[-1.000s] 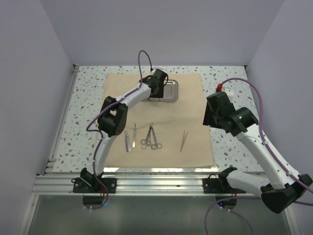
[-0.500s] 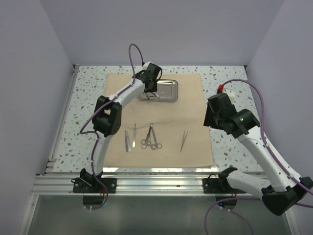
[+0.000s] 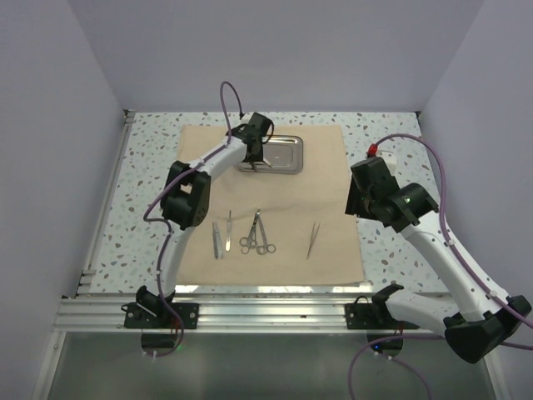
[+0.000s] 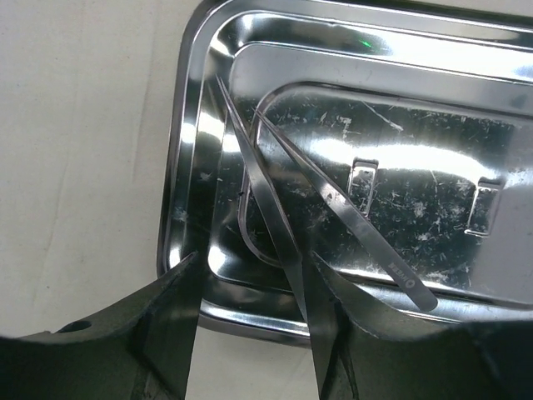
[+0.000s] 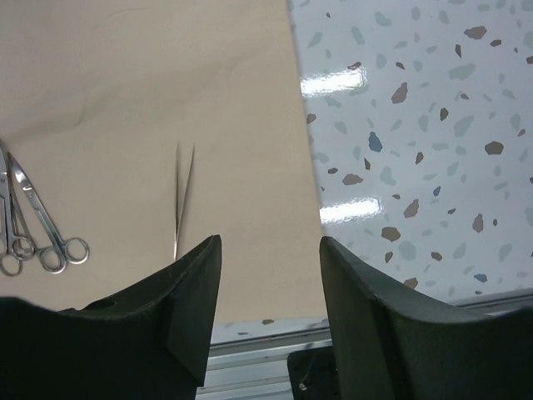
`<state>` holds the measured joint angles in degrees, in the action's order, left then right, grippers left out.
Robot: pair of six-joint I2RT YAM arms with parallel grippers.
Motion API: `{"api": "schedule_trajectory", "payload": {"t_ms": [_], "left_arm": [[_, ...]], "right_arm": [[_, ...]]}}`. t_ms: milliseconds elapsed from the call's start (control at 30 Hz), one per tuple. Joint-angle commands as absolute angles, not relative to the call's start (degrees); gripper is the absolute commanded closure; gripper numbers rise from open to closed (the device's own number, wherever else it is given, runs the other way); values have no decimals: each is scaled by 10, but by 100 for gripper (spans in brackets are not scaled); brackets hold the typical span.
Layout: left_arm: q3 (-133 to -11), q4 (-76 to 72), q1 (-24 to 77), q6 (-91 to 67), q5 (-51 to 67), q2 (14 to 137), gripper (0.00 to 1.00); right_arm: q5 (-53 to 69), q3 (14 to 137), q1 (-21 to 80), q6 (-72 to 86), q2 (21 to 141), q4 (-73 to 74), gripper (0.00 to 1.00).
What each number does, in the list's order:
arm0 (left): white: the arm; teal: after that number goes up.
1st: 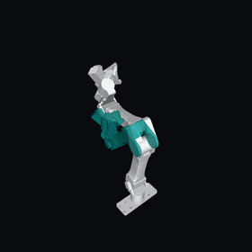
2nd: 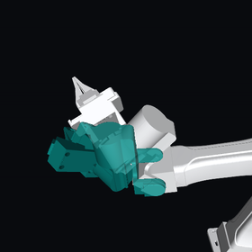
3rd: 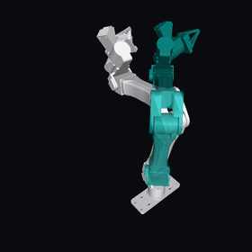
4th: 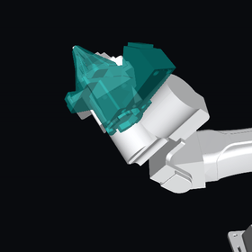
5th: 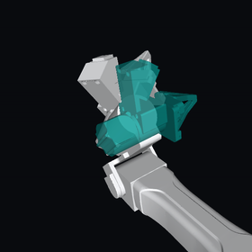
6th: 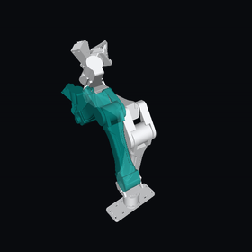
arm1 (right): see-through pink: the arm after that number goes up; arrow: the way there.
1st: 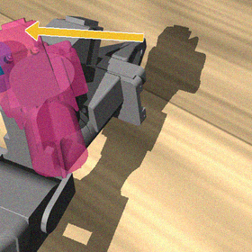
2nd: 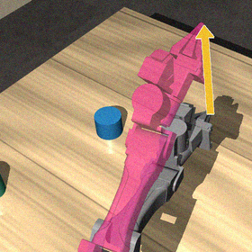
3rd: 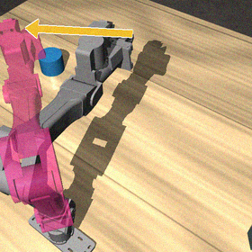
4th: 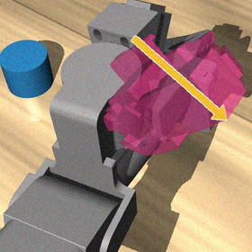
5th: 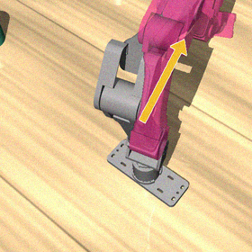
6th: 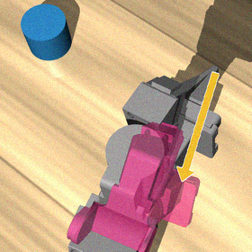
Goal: Open and lay out the surgical kit
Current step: Pick up the medical item from the container.
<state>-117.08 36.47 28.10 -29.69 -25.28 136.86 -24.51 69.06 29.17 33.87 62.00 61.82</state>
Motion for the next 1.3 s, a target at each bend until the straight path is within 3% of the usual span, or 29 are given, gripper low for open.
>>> {"api": "schedule_trajectory", "payload": {"t_ms": [0,400,500,567,667,1100,1267], "left_arm": [[-1164,352,272,-312,-245,1381,46],[-1189,339,263,-314,-221,1429,48],[-1196,344,263,-313,-216,1439,62],[-1194,345,263,-314,-212,1441,82],[-1186,348,263,-318,-207,1441,100],[-1232,400,265,-330,-211,1338,100],[-1194,438,284,-350,-185,1268,100]], "right_arm": [[-253,695,289,343,623,609,46],[-258,699,290,341,635,611,46],[-259,703,289,340,642,611,46],[-260,705,290,338,644,610,46],[-260,705,288,337,645,609,46],[-250,684,289,330,590,603,46],[-241,671,289,323,563,593,47]]}}
